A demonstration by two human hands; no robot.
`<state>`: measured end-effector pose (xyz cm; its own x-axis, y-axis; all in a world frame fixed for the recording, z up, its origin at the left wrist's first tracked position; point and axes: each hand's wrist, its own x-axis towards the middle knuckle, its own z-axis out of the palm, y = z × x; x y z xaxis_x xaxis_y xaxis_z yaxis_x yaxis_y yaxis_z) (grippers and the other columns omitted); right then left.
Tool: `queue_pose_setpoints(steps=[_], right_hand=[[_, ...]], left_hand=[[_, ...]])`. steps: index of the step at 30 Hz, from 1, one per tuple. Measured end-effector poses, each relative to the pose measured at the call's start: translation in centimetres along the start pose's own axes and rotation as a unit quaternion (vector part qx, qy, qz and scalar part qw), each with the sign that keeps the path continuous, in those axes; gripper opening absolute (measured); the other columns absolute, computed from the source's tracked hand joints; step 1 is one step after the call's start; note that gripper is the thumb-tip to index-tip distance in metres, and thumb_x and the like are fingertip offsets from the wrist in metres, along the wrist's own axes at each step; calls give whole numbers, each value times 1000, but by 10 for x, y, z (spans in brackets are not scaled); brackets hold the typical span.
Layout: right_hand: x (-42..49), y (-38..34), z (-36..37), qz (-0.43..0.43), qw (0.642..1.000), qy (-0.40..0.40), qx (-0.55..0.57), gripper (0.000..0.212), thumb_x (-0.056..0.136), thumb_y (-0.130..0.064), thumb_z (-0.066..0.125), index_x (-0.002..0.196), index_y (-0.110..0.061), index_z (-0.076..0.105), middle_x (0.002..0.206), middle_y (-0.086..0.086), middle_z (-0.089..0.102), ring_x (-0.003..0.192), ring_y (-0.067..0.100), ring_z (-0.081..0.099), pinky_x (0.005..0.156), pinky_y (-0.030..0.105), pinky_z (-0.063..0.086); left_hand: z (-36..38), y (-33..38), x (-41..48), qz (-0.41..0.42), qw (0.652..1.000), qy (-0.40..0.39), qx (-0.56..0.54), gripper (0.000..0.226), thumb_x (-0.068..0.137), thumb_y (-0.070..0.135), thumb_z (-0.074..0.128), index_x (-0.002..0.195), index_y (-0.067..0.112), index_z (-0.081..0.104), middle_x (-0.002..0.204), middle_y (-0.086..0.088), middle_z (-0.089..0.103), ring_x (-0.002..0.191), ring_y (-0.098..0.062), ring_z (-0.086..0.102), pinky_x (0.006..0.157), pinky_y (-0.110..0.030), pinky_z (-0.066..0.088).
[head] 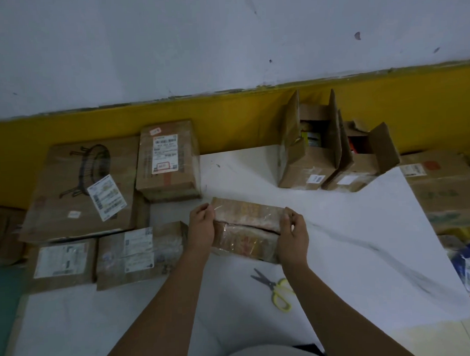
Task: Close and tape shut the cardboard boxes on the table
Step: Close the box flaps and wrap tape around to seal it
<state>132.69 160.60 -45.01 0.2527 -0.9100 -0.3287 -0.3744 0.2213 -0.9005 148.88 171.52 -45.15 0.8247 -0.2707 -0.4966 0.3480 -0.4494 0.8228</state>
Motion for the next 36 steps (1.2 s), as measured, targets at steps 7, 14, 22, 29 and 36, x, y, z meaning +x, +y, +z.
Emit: queue_pose_setpoints(steps=[7,14,22,29,36], right_hand=[[1,0,-4,-9,999,13,-37,21,100,-26,53,111,-9,51,121,3,53,108,17,54,84,24,39],[7,-6,-16,-185,944,-70,-263,57,103,-18,43,155,-23,22,163,-1,15,139,21,31,104,32,36],[33,-6,-23,-193,912,-208,-297,42,102,-7,36,142,-15,46,137,7,44,125,19,45,100,16,28],[43,-7,-26,-183,911,-233,-288,36,105,-17,35,139,-18,49,132,4,48,114,8,43,95,13,27],[45,-12,-25,-193,881,-241,-359,41,106,-19,33,146,-17,41,138,9,46,125,24,46,101,25,34]], left_hand=[[-6,-12,4,-13,997,74,-11,37,84,38,73,97,4,63,98,-8,66,89,-22,63,86,-37,50],[-2,-1,-38,448,771,-52,449,78,87,54,60,150,20,31,160,-9,18,146,-29,15,118,-47,17],[3,-27,-25,513,597,-113,606,90,95,70,27,155,3,17,163,-17,10,151,-31,6,115,-57,21],[1,-33,-21,540,559,-111,619,94,93,73,25,155,4,14,164,-16,4,151,-32,1,113,-66,15],[8,-34,-17,522,556,-93,640,96,89,74,22,156,5,13,164,-15,5,152,-31,1,113,-65,15]])
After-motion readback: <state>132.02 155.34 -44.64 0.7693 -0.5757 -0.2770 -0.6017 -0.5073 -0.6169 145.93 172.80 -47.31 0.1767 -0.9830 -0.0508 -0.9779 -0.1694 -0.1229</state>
